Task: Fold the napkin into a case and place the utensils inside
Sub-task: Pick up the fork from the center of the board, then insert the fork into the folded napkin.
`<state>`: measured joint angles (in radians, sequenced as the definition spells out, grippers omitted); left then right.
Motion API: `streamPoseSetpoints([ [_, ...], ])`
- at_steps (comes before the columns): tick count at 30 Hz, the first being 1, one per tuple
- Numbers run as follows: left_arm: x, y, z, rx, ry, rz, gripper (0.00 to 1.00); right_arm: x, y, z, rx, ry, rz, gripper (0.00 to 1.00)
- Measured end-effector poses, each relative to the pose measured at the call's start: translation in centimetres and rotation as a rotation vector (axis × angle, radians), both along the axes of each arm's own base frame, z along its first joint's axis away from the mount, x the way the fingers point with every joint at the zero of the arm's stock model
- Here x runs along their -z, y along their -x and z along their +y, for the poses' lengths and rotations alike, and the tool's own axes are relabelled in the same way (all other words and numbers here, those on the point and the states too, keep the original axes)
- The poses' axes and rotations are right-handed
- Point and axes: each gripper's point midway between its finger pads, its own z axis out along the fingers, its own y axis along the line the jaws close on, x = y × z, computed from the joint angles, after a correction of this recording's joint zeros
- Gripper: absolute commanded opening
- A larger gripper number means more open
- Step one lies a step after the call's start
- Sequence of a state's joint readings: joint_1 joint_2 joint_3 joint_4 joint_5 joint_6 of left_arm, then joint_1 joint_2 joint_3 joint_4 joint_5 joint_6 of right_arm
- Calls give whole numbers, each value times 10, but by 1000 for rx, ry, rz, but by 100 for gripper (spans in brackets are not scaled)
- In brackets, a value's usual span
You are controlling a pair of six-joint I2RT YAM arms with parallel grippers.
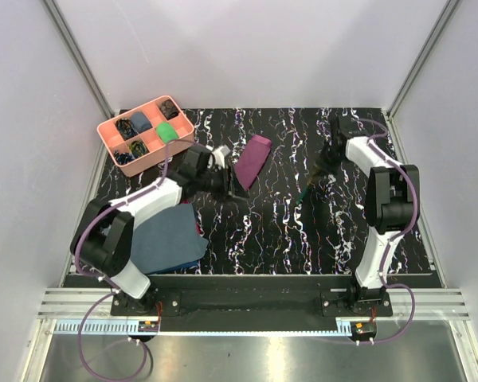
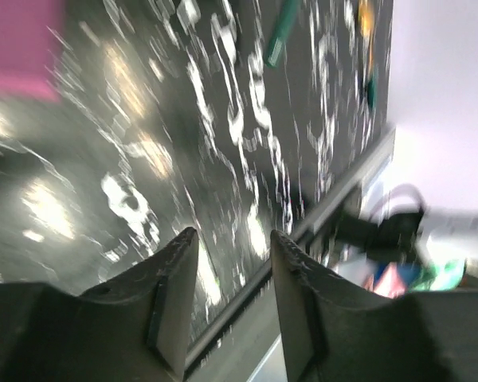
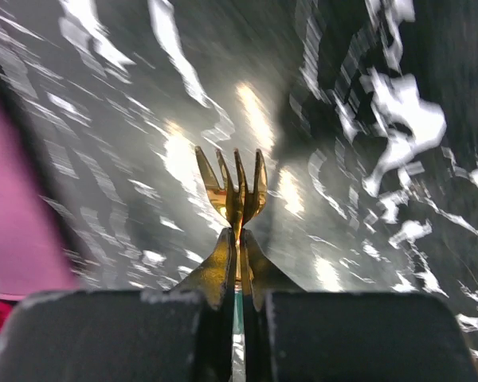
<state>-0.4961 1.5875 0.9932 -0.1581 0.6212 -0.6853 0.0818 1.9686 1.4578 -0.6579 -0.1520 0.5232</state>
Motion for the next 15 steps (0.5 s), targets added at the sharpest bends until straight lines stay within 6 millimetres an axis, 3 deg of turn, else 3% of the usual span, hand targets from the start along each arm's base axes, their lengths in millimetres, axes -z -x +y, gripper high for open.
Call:
streamPoseSetpoints([
  [9, -18, -93, 49, -251, -30, -43, 24, -63, -105, 25, 106, -44, -225, 0],
  [12, -10, -107, 49, -267, -48, -32, 22, -78, -144, 49, 103, -50, -296, 0],
  [15, 5, -108, 48, -265, -65, 1, 19, -85, -176, 77, 80, -41, -360, 0],
])
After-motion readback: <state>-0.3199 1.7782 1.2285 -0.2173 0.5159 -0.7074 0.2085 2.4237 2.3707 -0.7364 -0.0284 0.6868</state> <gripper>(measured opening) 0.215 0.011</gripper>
